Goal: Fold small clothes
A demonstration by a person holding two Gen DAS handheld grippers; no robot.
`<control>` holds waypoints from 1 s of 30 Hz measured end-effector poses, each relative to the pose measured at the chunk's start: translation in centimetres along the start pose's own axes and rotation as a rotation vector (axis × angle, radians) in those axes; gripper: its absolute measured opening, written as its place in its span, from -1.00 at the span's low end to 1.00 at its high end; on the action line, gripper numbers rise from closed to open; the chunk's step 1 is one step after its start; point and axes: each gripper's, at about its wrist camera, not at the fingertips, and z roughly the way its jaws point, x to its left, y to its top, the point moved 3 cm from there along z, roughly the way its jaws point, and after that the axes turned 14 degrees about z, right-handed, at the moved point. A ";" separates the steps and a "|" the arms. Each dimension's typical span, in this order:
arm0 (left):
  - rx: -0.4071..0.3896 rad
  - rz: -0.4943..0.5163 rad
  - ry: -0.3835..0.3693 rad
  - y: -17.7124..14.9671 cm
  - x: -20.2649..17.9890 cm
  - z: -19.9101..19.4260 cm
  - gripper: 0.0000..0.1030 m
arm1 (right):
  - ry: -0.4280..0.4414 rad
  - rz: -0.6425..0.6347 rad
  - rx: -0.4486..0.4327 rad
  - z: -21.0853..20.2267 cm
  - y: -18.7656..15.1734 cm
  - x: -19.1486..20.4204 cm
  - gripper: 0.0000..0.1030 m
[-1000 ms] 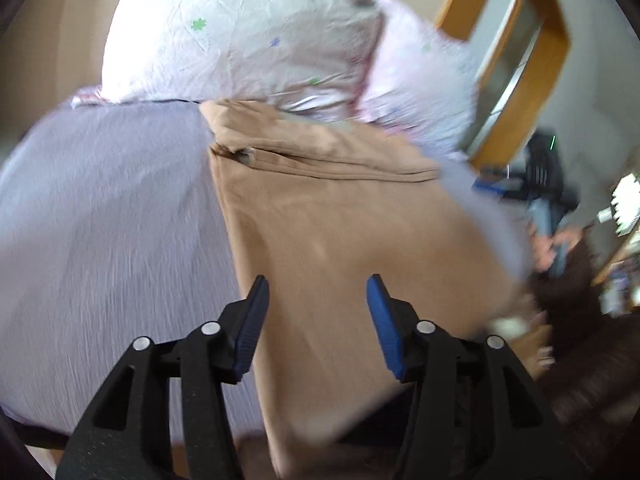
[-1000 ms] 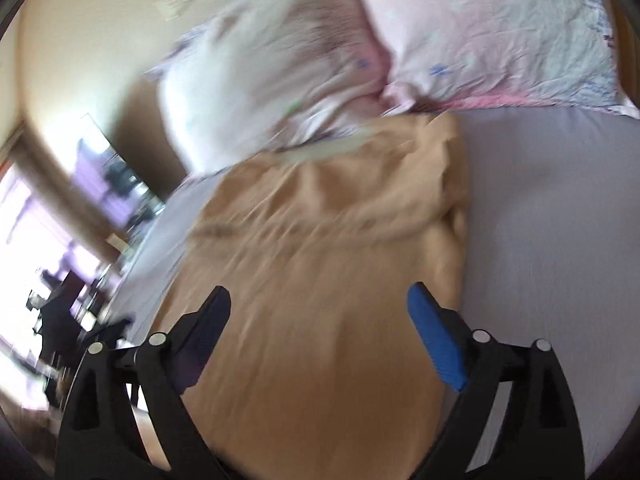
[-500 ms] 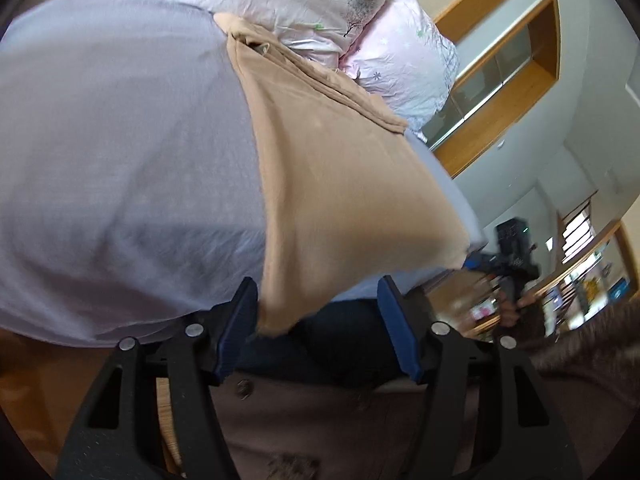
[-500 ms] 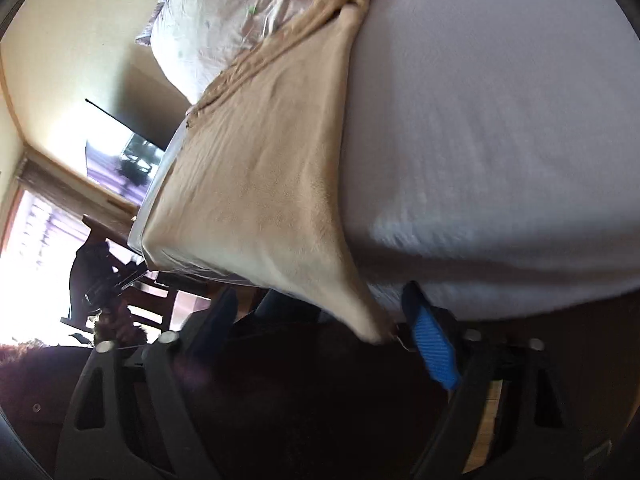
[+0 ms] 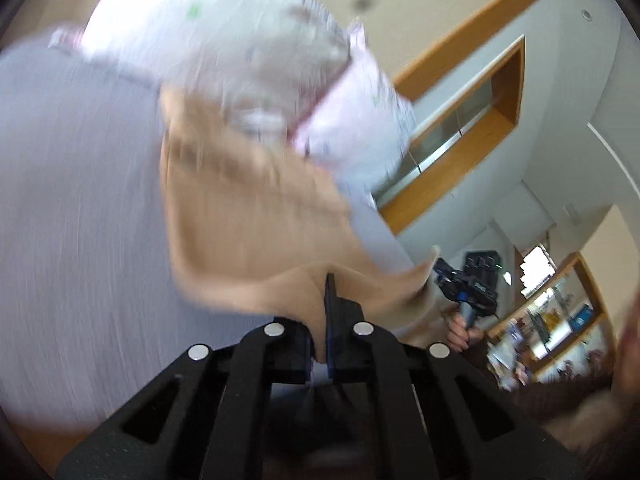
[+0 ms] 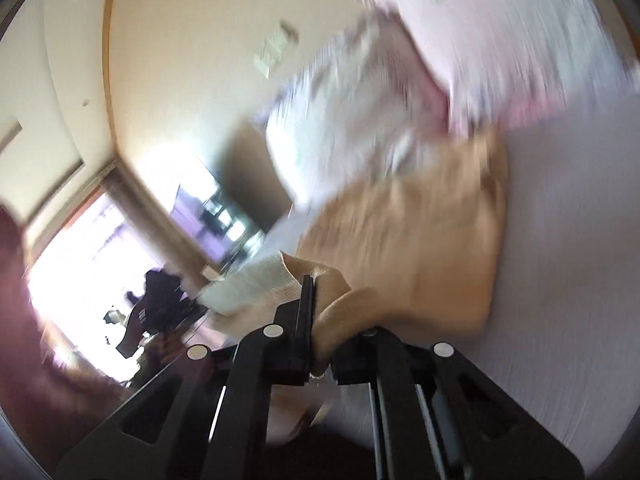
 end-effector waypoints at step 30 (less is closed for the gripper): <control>0.153 -0.318 0.325 6.9 19.6 14.7 0.15 | -0.511 0.287 0.016 18.0 13.5 -14.7 0.71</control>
